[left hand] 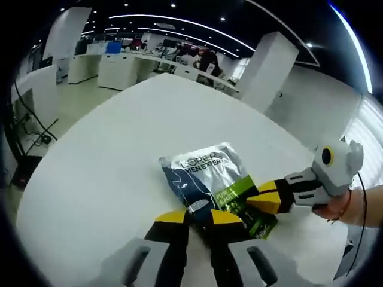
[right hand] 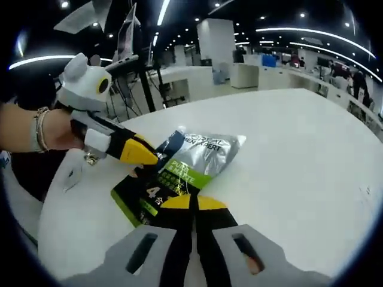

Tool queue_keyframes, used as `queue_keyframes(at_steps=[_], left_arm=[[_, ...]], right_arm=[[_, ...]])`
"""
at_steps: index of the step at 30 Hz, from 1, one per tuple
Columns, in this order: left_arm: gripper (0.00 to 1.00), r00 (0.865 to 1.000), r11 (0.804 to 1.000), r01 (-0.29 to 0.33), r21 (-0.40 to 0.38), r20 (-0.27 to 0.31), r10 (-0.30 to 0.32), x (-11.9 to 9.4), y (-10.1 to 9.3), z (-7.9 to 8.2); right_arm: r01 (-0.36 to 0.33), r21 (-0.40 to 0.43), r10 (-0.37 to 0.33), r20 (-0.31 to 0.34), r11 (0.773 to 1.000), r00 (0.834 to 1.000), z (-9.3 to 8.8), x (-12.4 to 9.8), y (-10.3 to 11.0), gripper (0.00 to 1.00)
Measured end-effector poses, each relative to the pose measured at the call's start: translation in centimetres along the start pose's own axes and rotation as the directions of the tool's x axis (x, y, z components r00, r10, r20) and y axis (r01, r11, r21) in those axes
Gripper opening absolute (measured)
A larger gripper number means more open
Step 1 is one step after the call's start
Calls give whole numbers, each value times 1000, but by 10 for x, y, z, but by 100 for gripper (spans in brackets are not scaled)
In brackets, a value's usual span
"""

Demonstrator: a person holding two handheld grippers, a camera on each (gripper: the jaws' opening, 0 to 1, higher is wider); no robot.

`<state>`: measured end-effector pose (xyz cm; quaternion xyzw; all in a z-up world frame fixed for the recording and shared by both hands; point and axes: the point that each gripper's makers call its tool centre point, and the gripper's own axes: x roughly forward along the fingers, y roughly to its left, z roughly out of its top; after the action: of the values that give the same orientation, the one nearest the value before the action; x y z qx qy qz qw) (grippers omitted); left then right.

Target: Arrange the skincare products in the storage area until every visible bottle or jar stands upright without overlapping.

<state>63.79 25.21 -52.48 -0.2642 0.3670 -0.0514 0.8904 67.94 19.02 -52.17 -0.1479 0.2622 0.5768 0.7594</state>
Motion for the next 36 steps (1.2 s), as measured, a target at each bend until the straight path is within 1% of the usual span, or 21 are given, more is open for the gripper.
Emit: queue_keyframes(at_steps=[1, 2, 4, 6, 7, 8, 11, 15, 17, 21, 23, 24, 26, 28, 31, 33, 36], left_arm=[[8, 1000, 999, 3, -33, -9, -4, 0, 1, -1], [7, 1000, 999, 12, -37, 0, -12, 2, 1, 0], [6, 1000, 999, 28, -39, -12, -28, 0, -1, -3], [4, 999, 1000, 24, -6, -25, -24, -1, -4, -5], [2, 1000, 1000, 12, 12, -24, -11, -2, -4, -5], [2, 999, 1000, 10, 13, -33, -10, -3, -6, -8], [1, 999, 999, -12, 31, -32, 13, -4, -8, -10], [0, 999, 998, -29, 60, -30, 31, -8, -11, -14], [0, 999, 995, -35, 91, -6, 36, -13, -15, -12], [0, 1000, 996, -12, 93, 13, 11, -21, -26, -8], [0, 1000, 996, 11, 85, 21, -13, -26, -35, -8], [0, 999, 996, 24, 83, 25, -26, -28, -41, -9], [0, 999, 995, 33, 95, 29, -36, -29, -50, -12], [0, 998, 991, 45, 125, 33, -49, -30, -61, -15], [0, 997, 988, 73, 136, 28, -77, -29, -75, -22], [0, 995, 985, 93, 146, 23, -98, -29, -85, -27], [0, 992, 977, 121, 174, 16, -125, -28, -97, -32]], right_arm=[[1, -3, -1, 2, 1000, 1000, 0, 1, 1, 0], [2, -2, -2, 3, 1000, 1000, 1, -1, 0, 0], [1, 10, -1, -2, 1000, 1000, -1, -3, 0, 0], [-1, 8, 1, -4, 1000, 1000, -2, -5, 2, 0], [-1, 11, 1, -6, 1000, 1000, -2, -6, 2, 0], [-2, 14, 3, -8, 1000, 1000, -3, -7, 3, 0], [7, 28, -7, -19, 1000, 1000, -4, -11, 7, 0], [11, 75, -11, 7, 997, 1000, 1, -22, 11, 0], [20, 85, -22, 19, 996, 1000, 5, -27, 14, 0], [56, 79, -57, 17, 995, 998, 5, -44, 18, 0], [62, 73, -63, 14, 995, 998, 4, -47, 18, 0], [79, 65, -80, 12, 995, 997, 3, -55, 19, 0], [100, 76, -102, 13, 992, 995, 1, -65, 20, 0], [131, 90, -133, 15, 987, 991, -2, -78, 21, 0], [172, 96, -174, 8, 980, 985, -12, -96, 22, 0], [190, 106, -191, 2, 976, 982, -18, -104, 22, 0], [224, 145, -226, -8, 964, 974, -28, -115, 21, 0]])
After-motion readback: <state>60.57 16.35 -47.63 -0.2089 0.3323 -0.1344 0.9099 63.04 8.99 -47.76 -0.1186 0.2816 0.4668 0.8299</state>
